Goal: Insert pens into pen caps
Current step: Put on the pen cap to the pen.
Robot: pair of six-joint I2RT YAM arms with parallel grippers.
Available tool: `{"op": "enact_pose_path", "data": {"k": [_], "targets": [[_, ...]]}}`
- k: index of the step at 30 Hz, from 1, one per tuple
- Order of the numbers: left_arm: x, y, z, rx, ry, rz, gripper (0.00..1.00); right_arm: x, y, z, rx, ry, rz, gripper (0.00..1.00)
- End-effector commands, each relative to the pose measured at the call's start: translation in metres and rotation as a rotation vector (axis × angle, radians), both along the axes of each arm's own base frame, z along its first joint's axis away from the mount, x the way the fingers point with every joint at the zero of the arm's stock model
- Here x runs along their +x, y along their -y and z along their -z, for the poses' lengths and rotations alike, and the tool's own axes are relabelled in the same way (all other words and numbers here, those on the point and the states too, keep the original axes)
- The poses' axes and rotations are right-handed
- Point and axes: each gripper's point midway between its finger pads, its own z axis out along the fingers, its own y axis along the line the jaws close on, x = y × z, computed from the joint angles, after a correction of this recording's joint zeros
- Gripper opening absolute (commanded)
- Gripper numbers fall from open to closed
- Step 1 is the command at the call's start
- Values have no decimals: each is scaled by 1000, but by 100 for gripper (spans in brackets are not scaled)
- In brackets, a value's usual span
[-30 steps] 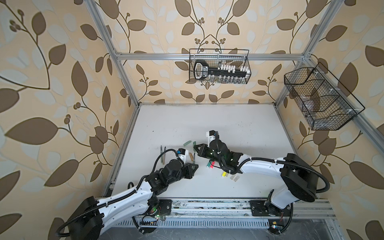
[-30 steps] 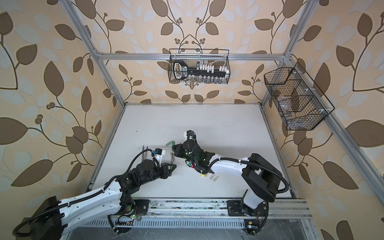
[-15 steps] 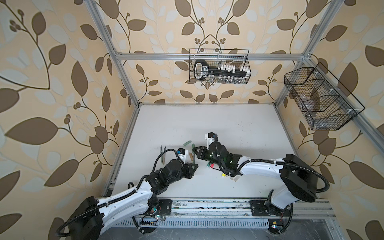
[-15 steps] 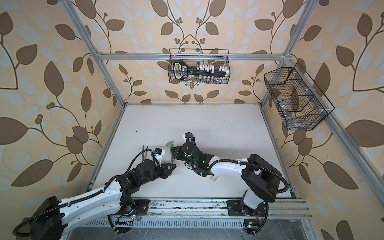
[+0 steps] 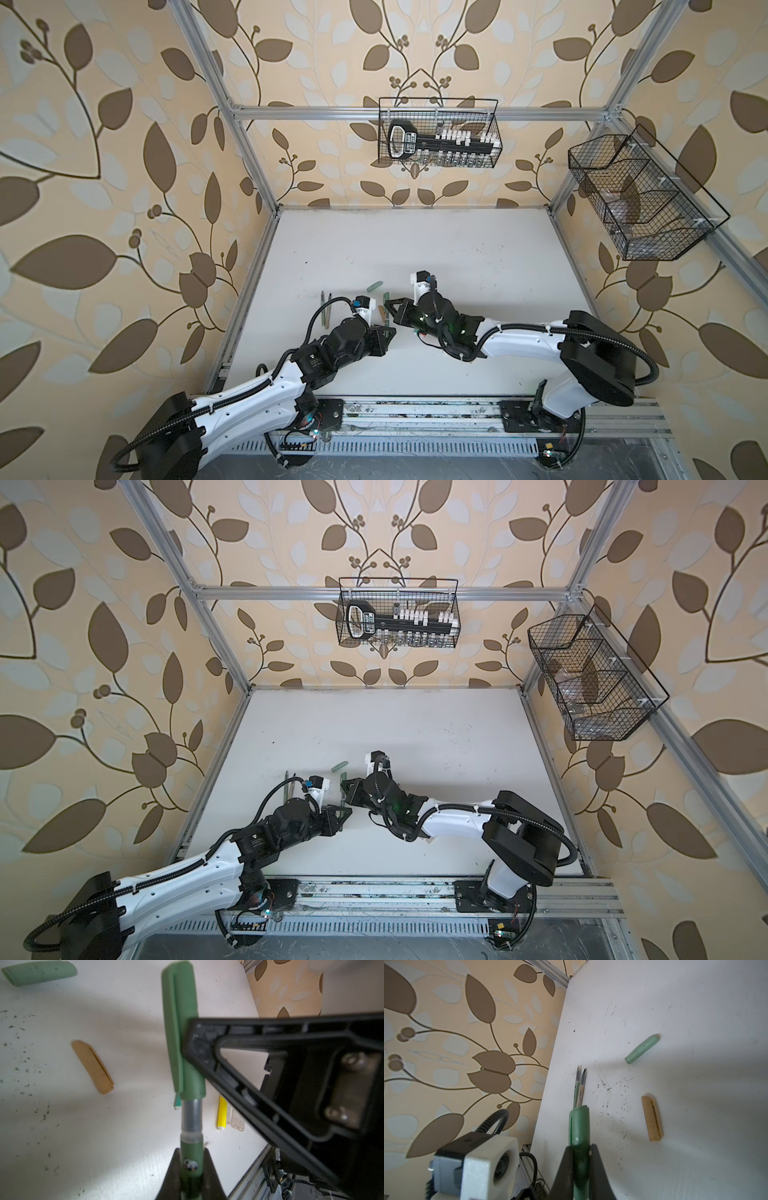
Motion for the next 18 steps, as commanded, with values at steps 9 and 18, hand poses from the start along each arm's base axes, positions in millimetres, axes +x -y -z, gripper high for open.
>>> {"op": "enact_pose_path", "data": {"k": [9, 18], "targets": [[24, 14, -62, -86, 141, -29, 0, -24, 10, -8, 22, 29, 10, 16], [8, 22, -71, -51, 237, 121, 0, -17, 66, -37, 17, 99, 108, 47]]}}
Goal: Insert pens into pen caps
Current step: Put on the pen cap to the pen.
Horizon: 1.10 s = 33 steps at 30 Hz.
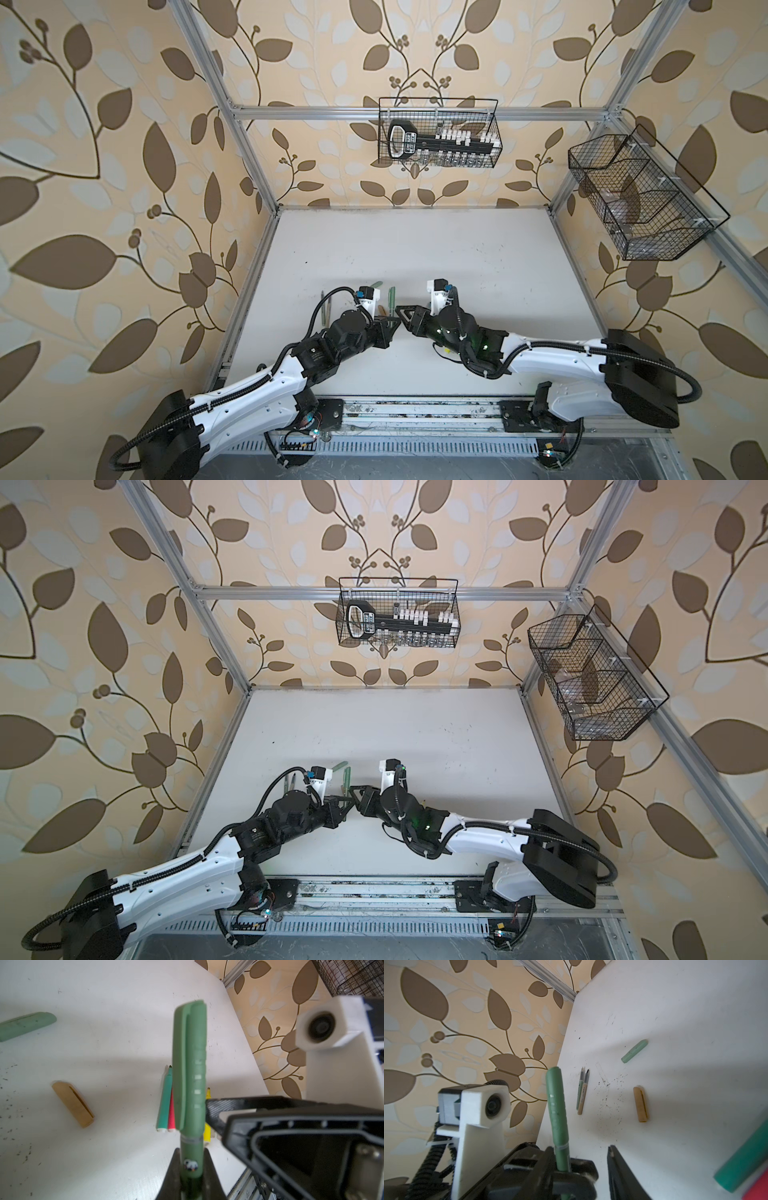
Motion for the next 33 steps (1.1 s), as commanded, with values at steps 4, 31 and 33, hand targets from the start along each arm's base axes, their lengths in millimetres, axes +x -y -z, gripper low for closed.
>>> {"op": "enact_pose_path", "data": {"k": [4, 31, 33], "targets": [[-12, 12, -36, -24, 140, 141, 0, 12, 32, -36, -5, 86, 47, 53], [-24, 17, -32, -47, 154, 213, 0, 30, -27, -48, -69, 93, -113, 18], [-21, 17, -33, -45, 157, 201, 0, 28, -27, -44, -73, 88, -110, 6]]}}
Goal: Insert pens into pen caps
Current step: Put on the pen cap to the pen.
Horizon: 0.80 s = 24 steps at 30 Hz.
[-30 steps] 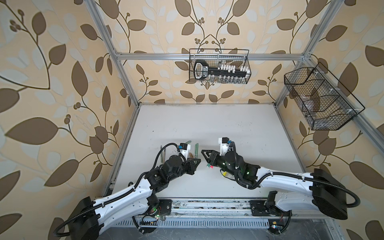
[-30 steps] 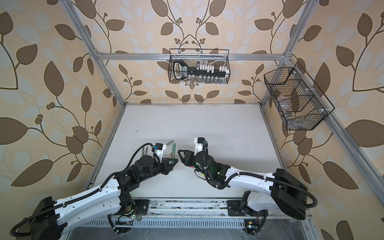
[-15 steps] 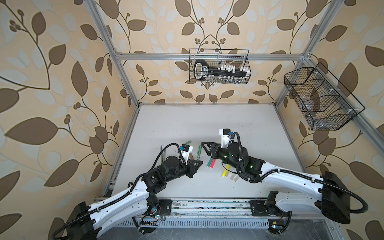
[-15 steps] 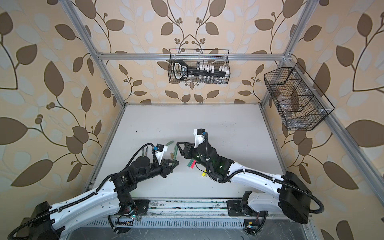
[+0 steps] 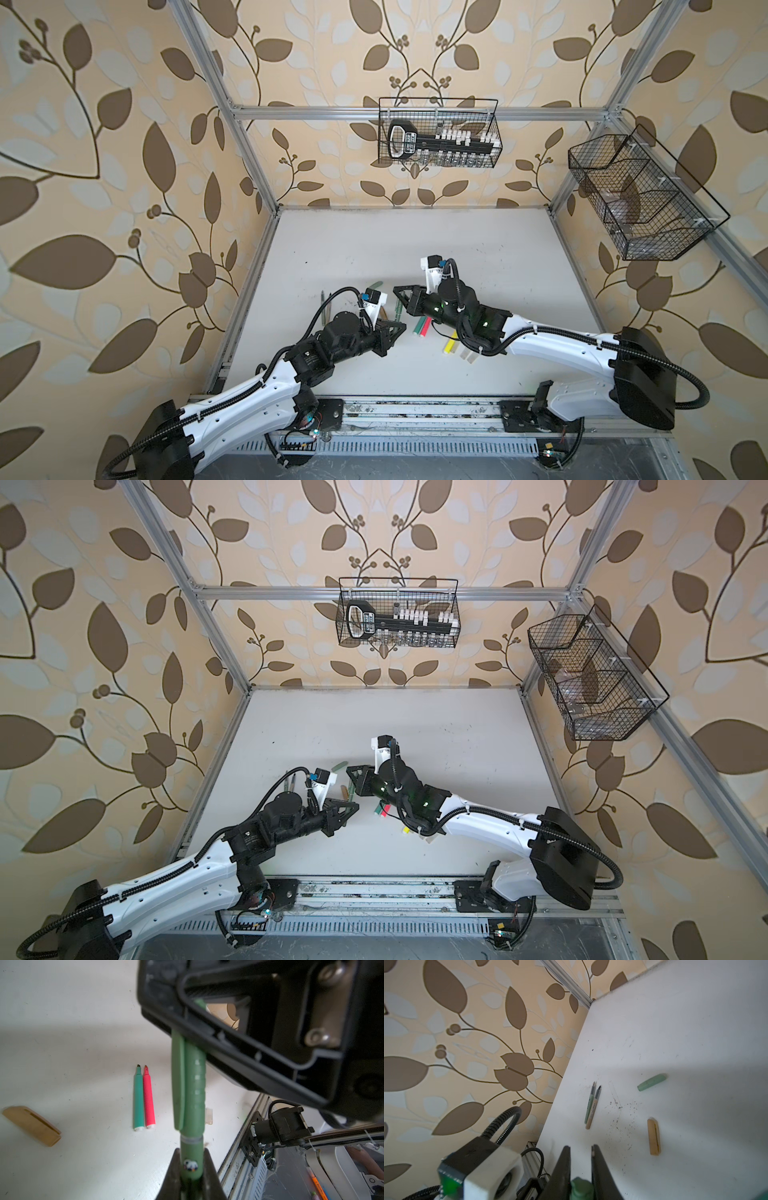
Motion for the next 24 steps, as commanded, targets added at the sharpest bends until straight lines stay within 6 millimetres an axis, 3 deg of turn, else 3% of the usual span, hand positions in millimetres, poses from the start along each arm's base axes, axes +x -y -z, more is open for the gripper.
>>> {"op": "enact_pose_path", "data": {"k": [1, 5, 9, 16, 21, 24], "targets": [[5, 3, -17, -29, 57, -4, 0, -2, -4, -3, 9, 2, -2, 1], [23, -1, -31, 7, 76, -88, 0, -12, -2, 5, -7, 16, 0, 0], [43, -2, -70, -14, 149, -142, 0, -24, -1, 14, -4, 27, -2, 0], [88, -25, -128, 55, 269, -341, 0, -48, -14, 18, 18, 40, -30, 0], [113, -39, -154, 132, 345, -470, 0, -60, -25, 20, 42, 22, -44, 0], [121, -39, -164, 57, 337, -451, 0, -65, -30, 24, 73, -5, -62, 0]]}}
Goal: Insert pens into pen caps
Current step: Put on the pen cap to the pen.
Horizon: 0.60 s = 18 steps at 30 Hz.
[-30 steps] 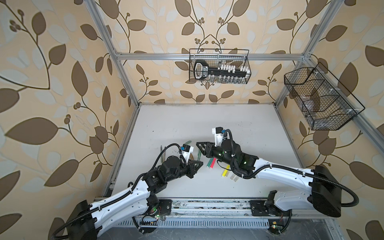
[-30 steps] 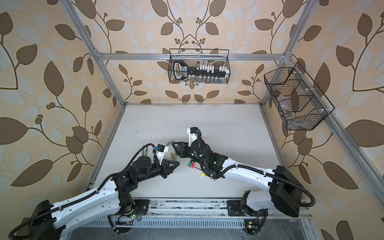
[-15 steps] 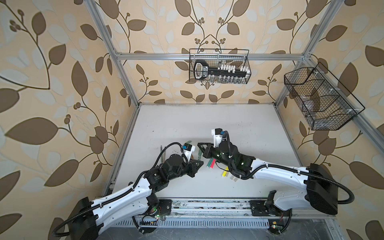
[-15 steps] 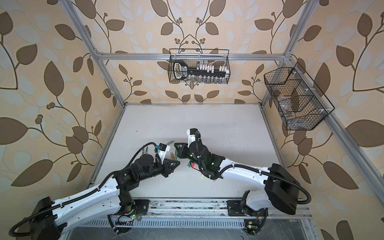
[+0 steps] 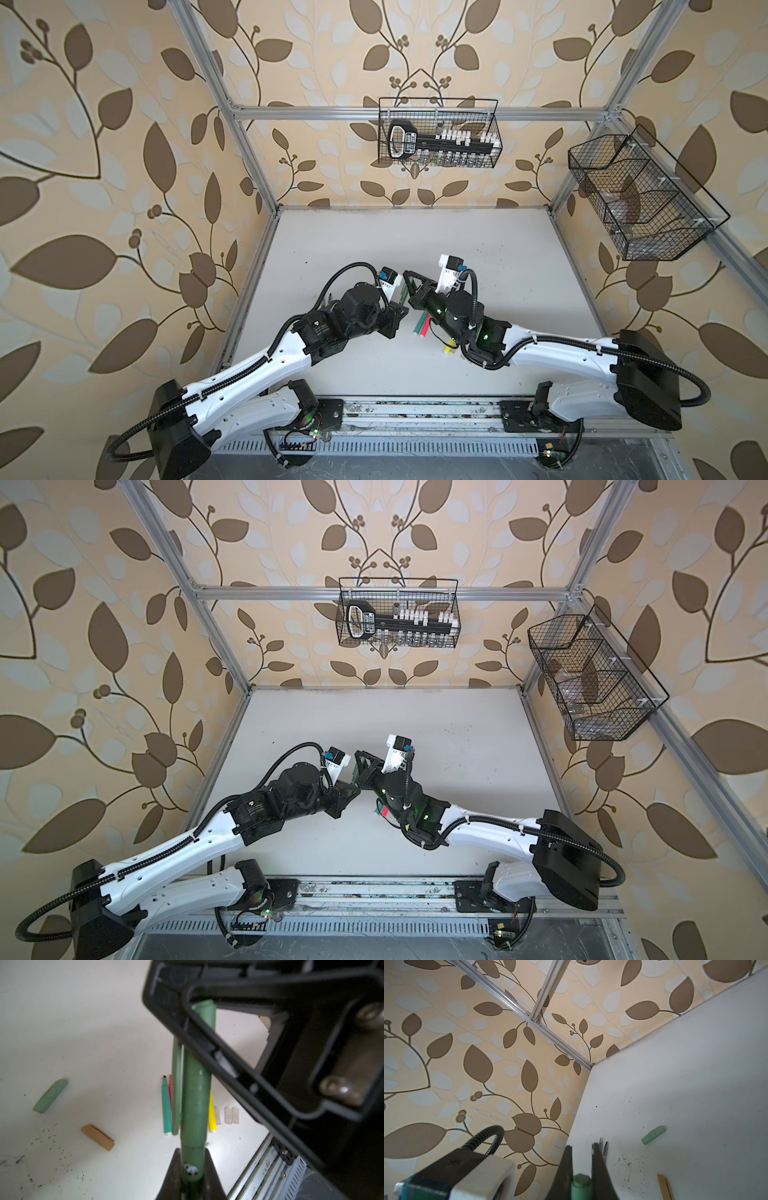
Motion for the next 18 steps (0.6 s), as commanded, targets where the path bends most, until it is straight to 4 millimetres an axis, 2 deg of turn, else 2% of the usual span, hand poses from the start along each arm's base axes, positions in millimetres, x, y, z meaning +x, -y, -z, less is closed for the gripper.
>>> {"op": "enact_pose_path", "data": {"k": [1, 4, 7, 9, 12, 15, 18], "targets": [[88, -43, -126, -345, 298, -332, 0, -80, -55, 68, -101, -150, -380, 0], [100, -50, -128, -444, 241, -289, 0, -87, -56, 60, -60, -112, -420, 0], [94, -36, -129, -485, 202, -192, 0, -96, -58, 45, -68, -43, -459, 0], [88, -31, -133, -524, 198, -150, 0, -98, -55, 43, -75, -20, -463, 0], [85, -37, -131, -513, 207, -173, 0, -101, -51, 38, -66, 11, -470, 0], [88, -47, -127, -477, 233, -224, 0, -100, -49, 39, -89, 8, -448, 0], [93, -51, -117, -422, 242, -253, 0, -90, -45, 50, -130, -53, -395, 0]]}}
